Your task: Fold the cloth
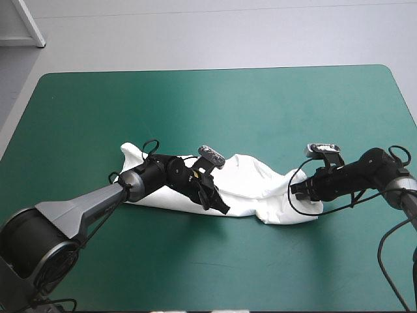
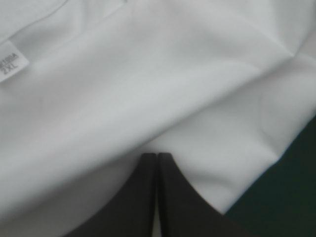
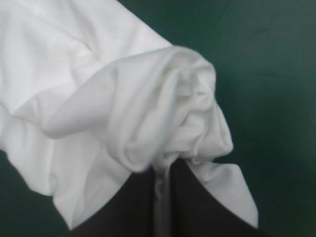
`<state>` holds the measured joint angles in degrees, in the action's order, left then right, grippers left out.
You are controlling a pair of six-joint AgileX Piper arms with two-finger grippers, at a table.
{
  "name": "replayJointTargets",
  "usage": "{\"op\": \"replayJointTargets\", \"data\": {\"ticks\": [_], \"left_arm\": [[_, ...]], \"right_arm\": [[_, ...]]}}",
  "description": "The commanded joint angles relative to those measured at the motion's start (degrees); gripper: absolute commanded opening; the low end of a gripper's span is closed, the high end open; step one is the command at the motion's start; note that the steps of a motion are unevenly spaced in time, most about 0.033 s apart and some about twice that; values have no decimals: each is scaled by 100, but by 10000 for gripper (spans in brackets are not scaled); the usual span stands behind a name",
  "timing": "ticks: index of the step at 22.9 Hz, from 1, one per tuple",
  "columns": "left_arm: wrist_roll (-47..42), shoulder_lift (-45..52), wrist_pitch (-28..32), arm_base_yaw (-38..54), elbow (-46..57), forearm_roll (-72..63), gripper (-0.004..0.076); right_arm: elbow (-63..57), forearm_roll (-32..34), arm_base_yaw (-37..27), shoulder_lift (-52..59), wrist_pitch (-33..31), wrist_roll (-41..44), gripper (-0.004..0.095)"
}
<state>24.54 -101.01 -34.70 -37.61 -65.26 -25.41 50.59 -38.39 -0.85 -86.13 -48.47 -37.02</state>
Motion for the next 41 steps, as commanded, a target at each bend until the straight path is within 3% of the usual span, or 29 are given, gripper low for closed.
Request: {"op": "replayJointTargets", "data": {"ticks": [1,6,10,12,16,20,25,35,36,38,39,40,41], "left_arm": [[-62,138,181,-7,-75,-42,19],[-104,138,203,229,-213,-8,19],[-130,401,-298,551,-799,514,19],[-518,787,-724,637,-1249,1383,19],[-1099,1738,-2351,838,-2406,3245,19],[-1761,2660,-3043,1010,-2994,4640,19],[-1948,3084,-3237,1010,-3089,4803,19],[-1948,3153,-3689,1010,-3068,4790,19],[-1948,3153,-3711,1010,-3068,4790,19],[-1948,3153,-3712,1010,-3068,4790,19],[-1948,3153,-3712,1010,-3068,4790,19],[-1948,3153,-3701,1010,-3068,4790,19],[-1948,3153,-3701,1010,-3068,4790,19]], "right_arm": [[411,-296,7,461,-222,-85,-16],[1051,-573,7,805,-840,-51,-15],[1752,-755,318,913,-1128,200,-15],[2133,-744,723,817,-1081,407,-15],[3137,-744,1895,121,-858,804,-15],[4416,-744,2998,-1037,-700,1093,-15],[5730,-596,3572,-2255,-747,1453,-15],[8656,-158,4131,-4358,-1214,2221,-6],[8804,-158,4158,-4424,-1287,2221,7],[9071,-254,4220,-4529,-1426,2221,124],[9119,-628,4220,-4529,-1550,2165,253],[9129,-923,4220,-4529,-1625,2061,317],[9129,-1858,4220,-4529,-1915,1534,393]]}}
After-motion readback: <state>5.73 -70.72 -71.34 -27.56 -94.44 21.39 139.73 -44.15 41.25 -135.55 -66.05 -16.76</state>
